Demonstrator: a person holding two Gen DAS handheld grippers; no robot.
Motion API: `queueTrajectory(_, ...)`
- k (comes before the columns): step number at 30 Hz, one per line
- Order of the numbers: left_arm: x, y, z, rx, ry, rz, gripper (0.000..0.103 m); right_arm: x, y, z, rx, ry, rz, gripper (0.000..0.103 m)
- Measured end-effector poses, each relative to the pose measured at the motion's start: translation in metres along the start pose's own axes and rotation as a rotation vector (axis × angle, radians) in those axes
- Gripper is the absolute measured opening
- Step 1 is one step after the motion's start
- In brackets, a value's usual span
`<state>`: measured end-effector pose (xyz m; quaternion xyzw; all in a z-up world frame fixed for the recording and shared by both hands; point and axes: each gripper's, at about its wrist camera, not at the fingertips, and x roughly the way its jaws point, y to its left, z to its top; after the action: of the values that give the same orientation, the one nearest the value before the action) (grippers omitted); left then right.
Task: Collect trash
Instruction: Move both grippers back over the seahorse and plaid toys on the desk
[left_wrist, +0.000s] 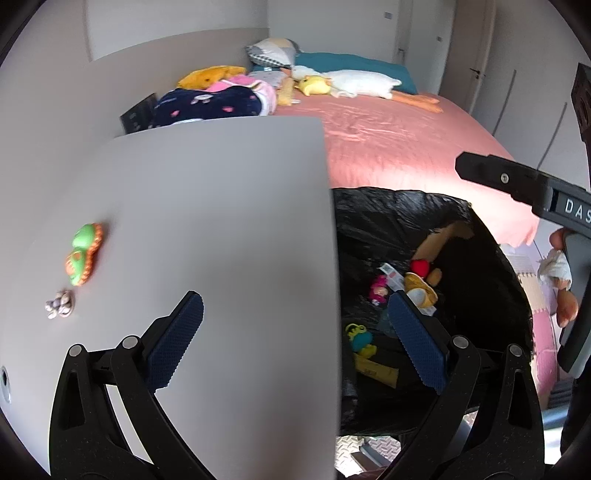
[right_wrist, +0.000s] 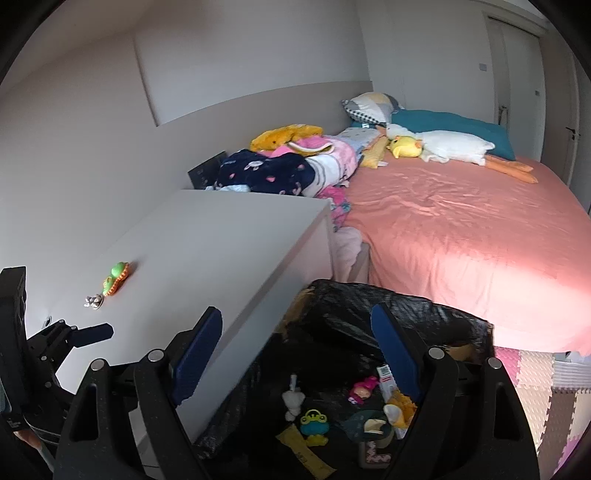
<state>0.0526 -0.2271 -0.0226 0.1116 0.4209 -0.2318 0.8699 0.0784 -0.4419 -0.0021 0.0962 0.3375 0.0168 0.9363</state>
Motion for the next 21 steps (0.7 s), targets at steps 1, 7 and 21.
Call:
queueTrajectory(1,-0.001,0.005,-0.001,-0.008,-0.001,0.007,0.097,0.002,0.003,0.0,0.001,0.003,0.005,0.083)
queueTrajectory(7,-0.009,0.032,-0.006,-0.055,-0.01,0.047,0.097,0.016,0.027,0.004,-0.007,0.017,0.039,0.083)
queueTrajectory(21,-0.027,0.106,-0.025,-0.188,-0.028,0.157,0.097,0.047,0.096,0.012,-0.061,0.052,0.135,0.083)
